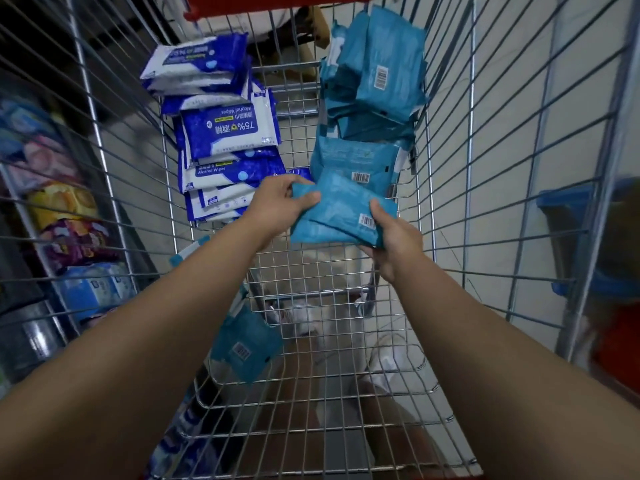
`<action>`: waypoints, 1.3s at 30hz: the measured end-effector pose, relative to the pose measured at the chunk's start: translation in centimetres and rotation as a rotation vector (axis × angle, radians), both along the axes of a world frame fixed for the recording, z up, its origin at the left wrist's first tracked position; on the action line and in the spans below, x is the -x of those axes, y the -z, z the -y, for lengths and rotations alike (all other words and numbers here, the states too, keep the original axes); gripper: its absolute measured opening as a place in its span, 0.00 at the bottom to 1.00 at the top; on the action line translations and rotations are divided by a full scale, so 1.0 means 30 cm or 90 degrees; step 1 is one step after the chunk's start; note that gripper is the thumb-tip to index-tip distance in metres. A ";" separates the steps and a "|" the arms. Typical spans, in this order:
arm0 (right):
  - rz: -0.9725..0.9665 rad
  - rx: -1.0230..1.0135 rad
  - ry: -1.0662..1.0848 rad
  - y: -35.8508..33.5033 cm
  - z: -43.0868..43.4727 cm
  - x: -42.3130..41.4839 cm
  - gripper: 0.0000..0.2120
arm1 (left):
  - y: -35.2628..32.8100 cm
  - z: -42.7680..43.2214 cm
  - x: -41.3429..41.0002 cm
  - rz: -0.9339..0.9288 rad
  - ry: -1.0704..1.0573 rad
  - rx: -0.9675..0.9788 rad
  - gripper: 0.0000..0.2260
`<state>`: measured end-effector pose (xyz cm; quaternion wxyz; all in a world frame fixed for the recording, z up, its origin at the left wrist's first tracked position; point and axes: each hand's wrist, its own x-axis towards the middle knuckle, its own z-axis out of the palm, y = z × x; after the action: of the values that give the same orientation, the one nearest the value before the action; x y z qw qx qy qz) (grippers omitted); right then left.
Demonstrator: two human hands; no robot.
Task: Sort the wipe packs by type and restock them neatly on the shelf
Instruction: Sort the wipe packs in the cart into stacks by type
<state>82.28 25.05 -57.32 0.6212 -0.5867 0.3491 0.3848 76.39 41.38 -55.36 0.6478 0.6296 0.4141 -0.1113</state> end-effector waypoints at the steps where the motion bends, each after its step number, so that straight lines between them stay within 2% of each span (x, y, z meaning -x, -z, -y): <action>1: 0.002 0.020 0.029 0.002 -0.006 0.001 0.08 | -0.005 0.001 -0.024 0.016 -0.003 -0.036 0.04; 3: -0.009 0.056 0.088 0.008 -0.004 0.000 0.08 | -0.021 -0.013 -0.068 0.036 -0.020 -0.102 0.03; 5: -0.022 0.103 0.074 0.023 0.013 0.007 0.08 | -0.043 -0.033 -0.107 0.059 -0.036 -0.137 0.02; 8: 0.011 0.127 -0.064 0.054 0.043 0.019 0.10 | -0.066 -0.067 -0.162 0.094 -0.110 -0.060 0.02; 11: 0.032 0.063 -0.053 0.056 0.044 0.015 0.06 | -0.063 -0.057 -0.206 0.092 -0.097 0.053 0.03; 13: 0.032 0.038 -0.001 0.060 0.025 0.001 0.02 | -0.037 -0.030 -0.223 0.079 -0.031 0.084 0.09; 15: 0.057 0.070 0.021 0.070 -0.003 -0.008 0.06 | -0.002 0.005 -0.224 0.089 0.009 0.084 0.22; 16: 0.072 0.100 0.047 0.074 -0.016 -0.009 0.10 | 0.016 0.020 -0.221 0.098 0.003 0.068 0.28; 18: 0.091 0.160 0.124 0.078 -0.032 -0.007 0.19 | 0.038 0.043 -0.214 0.122 -0.043 0.008 0.31; 20: 0.128 0.193 0.158 0.073 -0.036 0.003 0.22 | 0.049 0.049 -0.185 0.141 -0.035 -0.106 0.27; 21: 0.151 0.209 0.141 0.072 -0.037 0.011 0.23 | 0.054 0.043 -0.155 0.145 0.012 -0.184 0.23; 23: 0.216 0.268 0.039 0.075 -0.034 0.035 0.24 | 0.062 0.022 -0.069 0.149 0.162 -0.327 0.16; 26: 0.353 0.385 -0.238 0.073 -0.022 0.071 0.27 | 0.052 -0.007 0.064 0.080 0.433 -0.404 0.12; 29: 0.462 0.429 -0.524 0.047 -0.014 0.125 0.31 | 0.030 -0.028 0.144 -0.045 0.690 -0.473 0.16; 32: 0.493 0.419 -0.777 0.010 -0.013 0.177 0.34 | 0.009 -0.038 0.188 -0.134 0.887 -0.616 0.23; 35: 0.511 0.362 -0.949 -0.023 -0.038 0.218 0.32 | -0.001 -0.053 0.233 -0.235 0.936 -0.662 0.27; 39: 0.498 0.220 -1.090 -0.036 -0.106 0.307 0.28 | -0.025 -0.092 0.295 -0.411 0.953 -0.657 0.26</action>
<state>73.06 28.23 -56.25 0.1069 -0.8134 -0.3786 0.4285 67.53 44.14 -54.62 -0.0924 0.8768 0.0615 -0.4678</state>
